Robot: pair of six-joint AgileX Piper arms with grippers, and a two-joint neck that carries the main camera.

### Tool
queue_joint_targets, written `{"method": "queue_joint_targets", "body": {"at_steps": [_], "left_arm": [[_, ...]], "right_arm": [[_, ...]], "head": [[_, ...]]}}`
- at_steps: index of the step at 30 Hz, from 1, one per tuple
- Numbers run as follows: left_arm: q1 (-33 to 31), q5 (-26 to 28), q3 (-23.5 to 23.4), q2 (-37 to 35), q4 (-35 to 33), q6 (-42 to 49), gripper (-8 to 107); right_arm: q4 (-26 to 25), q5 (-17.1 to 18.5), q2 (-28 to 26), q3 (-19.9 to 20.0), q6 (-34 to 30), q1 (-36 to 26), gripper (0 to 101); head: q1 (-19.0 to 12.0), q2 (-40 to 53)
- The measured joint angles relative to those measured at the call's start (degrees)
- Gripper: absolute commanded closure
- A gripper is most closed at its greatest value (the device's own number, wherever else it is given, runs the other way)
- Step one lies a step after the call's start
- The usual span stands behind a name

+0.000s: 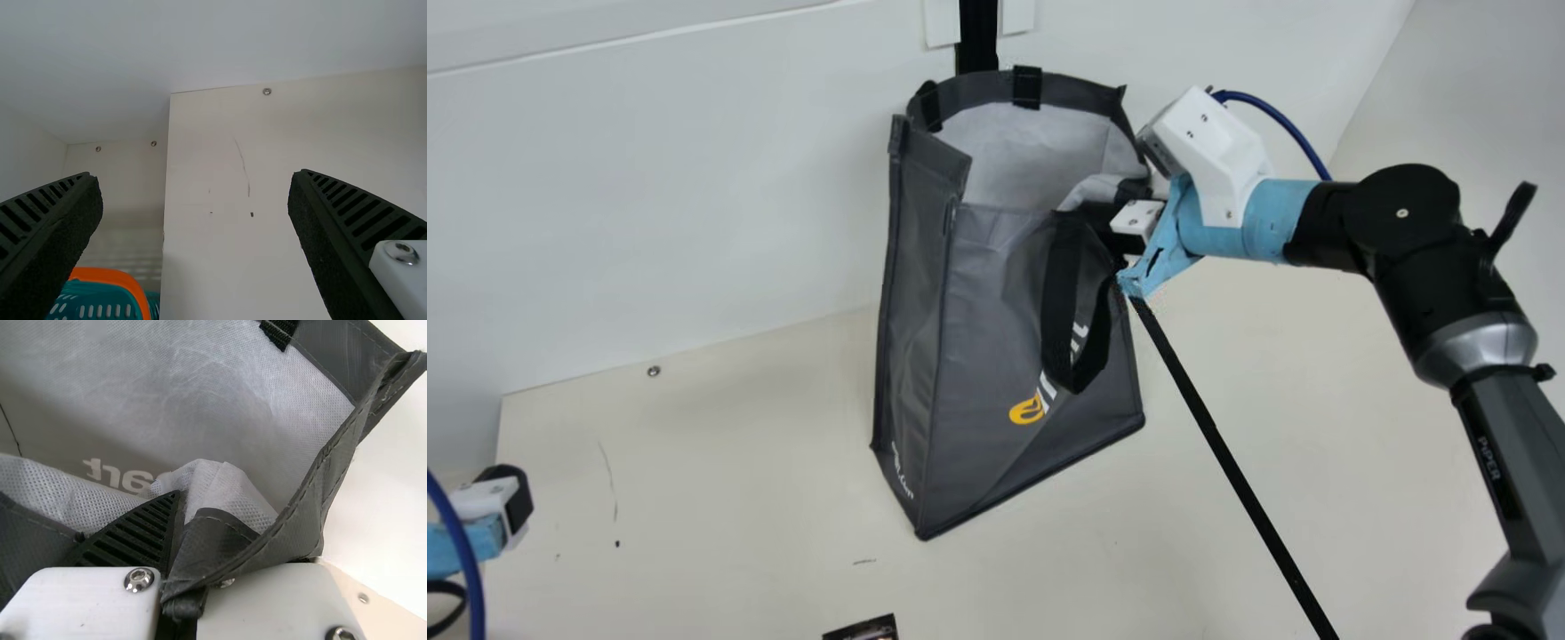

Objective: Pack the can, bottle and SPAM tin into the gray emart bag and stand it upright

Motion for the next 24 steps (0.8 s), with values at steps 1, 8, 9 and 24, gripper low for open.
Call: {"method": "queue_joint_targets", "body": {"at_steps": [1,8,9,24], "left_arm": [[0.0,0.0,0.0,0.0,0.0,0.0,9],[0.0,0.0,0.0,0.0,0.0,0.0,9],[0.0,0.0,0.0,0.0,0.0,0.0,9],[0.0,0.0,0.0,0.0,0.0,0.0,9]], "right_arm": [[-0.4,0.0,0.0,-0.3,0.1,-0.5,101],[-3.1,0.3,0.5,-3.1,1.2,-4.4,101],[-3.4,0.5,0.6,-3.7,1.2,-5.0,101],[-9.6,3.3,2.8,-10.0,2.1,-13.9,101]], "head": [[-0.1,0.0],[0.0,0.1],[-0.1,0.0],[-0.1,0.0]]}}
